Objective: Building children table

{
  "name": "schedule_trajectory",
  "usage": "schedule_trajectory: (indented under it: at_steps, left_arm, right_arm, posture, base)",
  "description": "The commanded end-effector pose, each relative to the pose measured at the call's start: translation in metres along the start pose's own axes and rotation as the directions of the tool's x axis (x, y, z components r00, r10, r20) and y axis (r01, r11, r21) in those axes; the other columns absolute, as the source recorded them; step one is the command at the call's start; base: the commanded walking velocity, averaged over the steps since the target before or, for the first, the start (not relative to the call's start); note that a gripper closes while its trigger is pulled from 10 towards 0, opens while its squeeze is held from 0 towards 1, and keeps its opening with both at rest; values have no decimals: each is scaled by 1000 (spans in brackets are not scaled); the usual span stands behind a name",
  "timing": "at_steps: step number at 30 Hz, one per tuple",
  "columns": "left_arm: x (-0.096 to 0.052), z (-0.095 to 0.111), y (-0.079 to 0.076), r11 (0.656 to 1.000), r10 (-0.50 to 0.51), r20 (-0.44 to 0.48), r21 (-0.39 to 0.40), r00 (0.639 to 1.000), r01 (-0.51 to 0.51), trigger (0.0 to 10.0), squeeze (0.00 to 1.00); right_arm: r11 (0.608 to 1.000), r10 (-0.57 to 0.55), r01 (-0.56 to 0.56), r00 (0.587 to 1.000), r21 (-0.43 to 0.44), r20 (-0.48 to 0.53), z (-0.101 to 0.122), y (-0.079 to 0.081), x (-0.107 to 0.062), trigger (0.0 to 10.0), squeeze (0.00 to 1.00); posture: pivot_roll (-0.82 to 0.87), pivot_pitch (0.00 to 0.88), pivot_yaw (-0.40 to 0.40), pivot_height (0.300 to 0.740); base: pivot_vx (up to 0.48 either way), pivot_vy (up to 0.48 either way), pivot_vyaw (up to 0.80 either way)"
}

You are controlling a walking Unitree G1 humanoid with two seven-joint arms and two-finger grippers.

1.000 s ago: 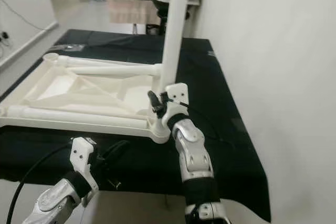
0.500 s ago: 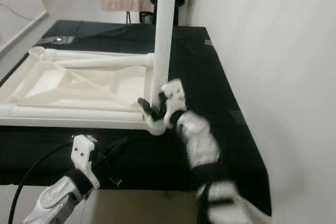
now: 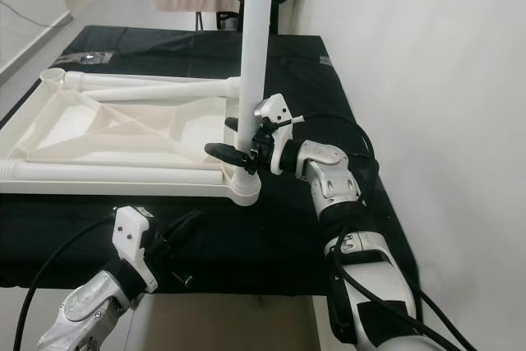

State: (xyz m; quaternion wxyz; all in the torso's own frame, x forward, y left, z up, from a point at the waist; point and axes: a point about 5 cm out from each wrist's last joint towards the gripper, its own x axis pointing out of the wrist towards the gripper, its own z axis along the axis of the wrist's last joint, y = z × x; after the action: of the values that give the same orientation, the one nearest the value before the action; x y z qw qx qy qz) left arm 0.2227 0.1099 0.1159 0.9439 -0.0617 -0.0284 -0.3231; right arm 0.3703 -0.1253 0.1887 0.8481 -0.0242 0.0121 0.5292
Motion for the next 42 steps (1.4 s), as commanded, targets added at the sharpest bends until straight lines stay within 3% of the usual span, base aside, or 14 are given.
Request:
schedule_trajectory:
  at_steps: [1, 15, 17, 18, 20, 22, 26, 27, 32, 33, 34, 39, 40, 42]
  left_arm:
    - [0, -4, 0, 1000, 1, -18, -3, 1000, -1, 10000, 0]
    - [-2, -5, -2, 1000, -3, -21, -7, 1000, 3, 10000, 0]
    - [-3, -4, -1, 1000, -1, -20, -6, 1000, 1, 10000, 0]
    - [-4, -4, -1, 1000, 1, -19, -4, 1000, -1, 10000, 0]
    - [-4, -4, -1, 1000, 1, -19, -4, 1000, -1, 10000, 0]
    - [-4, -3, 1, 1000, 3, -20, -2, 1000, -3, 10000, 0]
    - [-4, -4, 1, 1000, -3, -23, -6, 1000, 3, 10000, 0]
    - [-3, -4, 1, 1000, -2, -21, -6, 1000, 2, 10000, 0]
    - [-3, -3, 1, 1000, 10, -16, -3, 1000, -10, 10000, 0]
    - [-3, -3, 1, 1000, 8, -16, -4, 1000, -9, 10000, 0]
    - [-3, -3, 1, 1000, 7, -17, -5, 1000, -7, 10000, 0]
    - [-3, -3, 1, 1000, 4, -17, -7, 1000, -4, 10000, 0]
    - [-2, -3, 1, 1000, 4, -16, -8, 1000, -4, 10000, 0]
    - [-2, -3, 1, 1000, 3, -16, -8, 1000, -4, 10000, 0]
  right_arm:
    - [999, 53, -53, 999, 5, -3, -1, 3, 6, 0, 0]
    - [975, -221, 221, 975, 27, 6, -23, -6, -6, 0, 0]
    - [933, -358, 358, 934, 30, -21, -34, -3, -5, 0, 0]
    - [842, -532, 536, 844, 65, -70, -52, 11, -4, 0, 0]
    - [842, -532, 536, 844, 65, -70, -52, 11, -4, 0, 0]
    - [739, -656, 665, 746, 105, -113, -65, 45, 4, 0, 0]
    - [745, -652, 659, 752, 101, -99, -61, 47, 12, 0, 0]
    - [740, -659, 667, 745, 84, -105, -59, 42, 14, 9608, 0]
    - [750, -642, 654, 756, 101, -124, -56, 35, 18, 10000, 0]
    - [771, -615, 622, 783, 140, -94, -52, 35, 20, 10000, 573]
    - [792, -589, 594, 804, 142, -79, -49, 33, 22, 10000, 1000]
    - [815, -556, 559, 828, 150, -66, -37, 37, 24, 10000, 1000]
    - [885, -447, 441, 894, 149, 14, -20, 35, 25, 10000, 1000]
    - [907, -405, 396, 914, 141, 37, -16, 34, 25, 10000, 1000]
  posture:
    - [88, 17, -84, 740]
    - [84, 22, -87, 740]
    - [82, 26, -90, 740]
    - [79, 35, -87, 740]
    - [79, 35, -87, 740]
    - [66, 33, -73, 740]
    - [72, 31, -81, 740]
    - [71, 31, -79, 740]
    - [73, 32, -79, 740]
    - [73, 33, -79, 740]
    - [71, 32, -78, 740]
    - [71, 32, -78, 740]
    - [74, 29, -81, 740]
    - [74, 29, -81, 740]
  base:
    - [0, 0, 0]
    - [0, 0, 0]
    - [0, 0, 0]
    - [0, 0, 0]
    - [0, 0, 0]
    - [0, 0, 0]
    - [0, 0, 0]
    - [0, 0, 0]
    - [0, 0, 0]
    - [0, 0, 0]
    - [0, 0, 0]
    - [0, 0, 0]
    - [0, 0, 0]
    - [0, 0, 0]
